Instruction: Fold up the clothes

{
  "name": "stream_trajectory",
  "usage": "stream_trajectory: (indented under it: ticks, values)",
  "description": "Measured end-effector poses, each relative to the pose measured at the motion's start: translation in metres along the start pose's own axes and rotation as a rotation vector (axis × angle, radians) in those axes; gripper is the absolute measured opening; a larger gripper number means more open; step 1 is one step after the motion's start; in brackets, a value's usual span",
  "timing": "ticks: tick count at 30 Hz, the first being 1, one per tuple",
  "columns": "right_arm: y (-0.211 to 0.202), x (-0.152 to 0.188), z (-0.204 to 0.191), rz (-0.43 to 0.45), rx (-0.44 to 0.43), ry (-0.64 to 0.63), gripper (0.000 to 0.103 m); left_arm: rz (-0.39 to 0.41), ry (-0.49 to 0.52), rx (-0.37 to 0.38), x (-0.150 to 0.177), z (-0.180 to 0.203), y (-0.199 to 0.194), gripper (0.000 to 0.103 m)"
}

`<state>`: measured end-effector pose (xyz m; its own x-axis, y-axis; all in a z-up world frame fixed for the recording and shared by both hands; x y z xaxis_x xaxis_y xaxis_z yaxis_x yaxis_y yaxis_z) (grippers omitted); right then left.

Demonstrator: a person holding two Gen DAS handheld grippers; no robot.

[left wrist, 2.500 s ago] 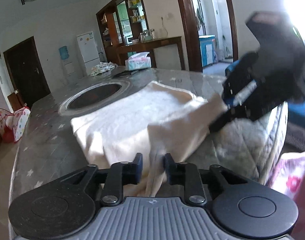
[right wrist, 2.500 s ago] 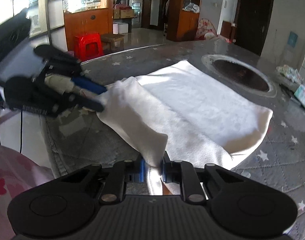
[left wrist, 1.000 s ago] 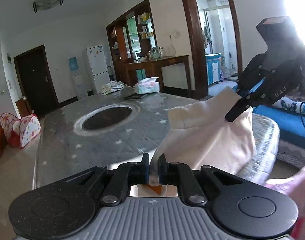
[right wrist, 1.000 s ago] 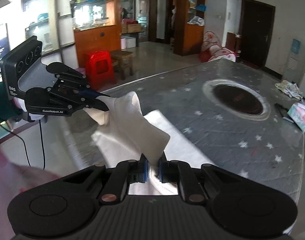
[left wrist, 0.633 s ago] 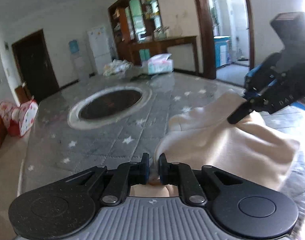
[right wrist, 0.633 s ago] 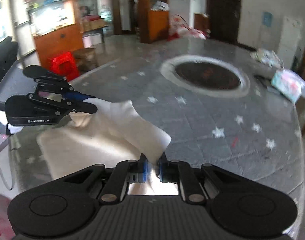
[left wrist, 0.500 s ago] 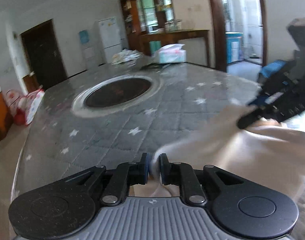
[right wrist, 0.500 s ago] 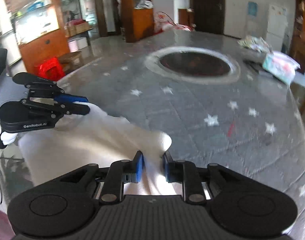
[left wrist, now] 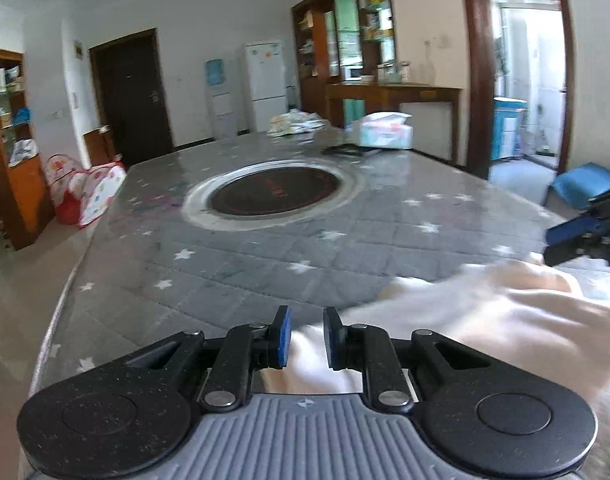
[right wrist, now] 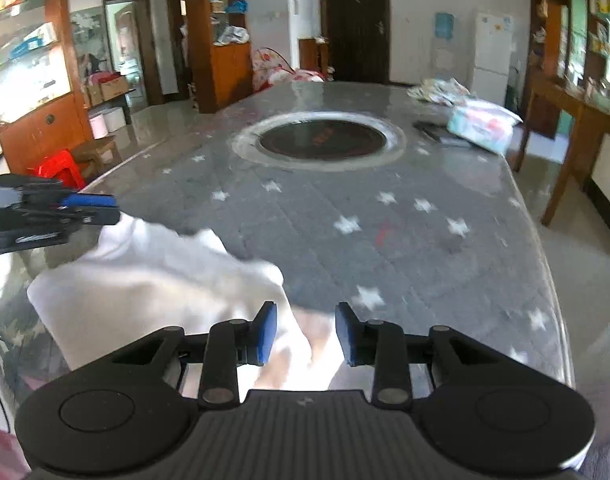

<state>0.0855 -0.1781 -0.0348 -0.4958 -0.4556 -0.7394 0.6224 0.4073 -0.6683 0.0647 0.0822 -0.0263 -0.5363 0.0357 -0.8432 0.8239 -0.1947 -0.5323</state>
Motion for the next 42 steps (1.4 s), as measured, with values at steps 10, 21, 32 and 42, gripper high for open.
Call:
stream_trajectory:
  ticks: [10, 21, 32, 42]
  values:
    - [0.003, 0.025, -0.010, -0.032, -0.013, 0.034, 0.028, -0.023, 0.027, 0.068, 0.031, 0.043, -0.024, 0.028]
    - [-0.004, 0.001, -0.018, 0.017, 0.147, -0.186, 0.006, -0.057, 0.069, 0.063, 0.051, 0.048, -0.025, 0.029]
    - [0.009, -0.005, 0.004, 0.013, 0.147, -0.131, 0.006, -0.056, 0.139, 0.063, 0.057, 0.048, -0.026, 0.032]
    - [-0.015, 0.001, 0.014, 0.029, 0.119, -0.083, 0.006, -0.034, 0.115, 0.079, 0.048, 0.053, -0.033, 0.034]
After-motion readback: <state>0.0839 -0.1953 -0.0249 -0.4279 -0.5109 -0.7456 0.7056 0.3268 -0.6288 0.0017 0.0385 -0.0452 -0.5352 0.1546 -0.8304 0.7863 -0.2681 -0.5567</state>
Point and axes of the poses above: each gripper's, at about its wrist camera, not at the fingertips, and y roughly the way its jaws point, z to its right, x to its underside, the point moved 8 cm from there along y, roughly the way its jaws point, and after that the axes turned 11 degrees about -y, right-handed, at the moved point
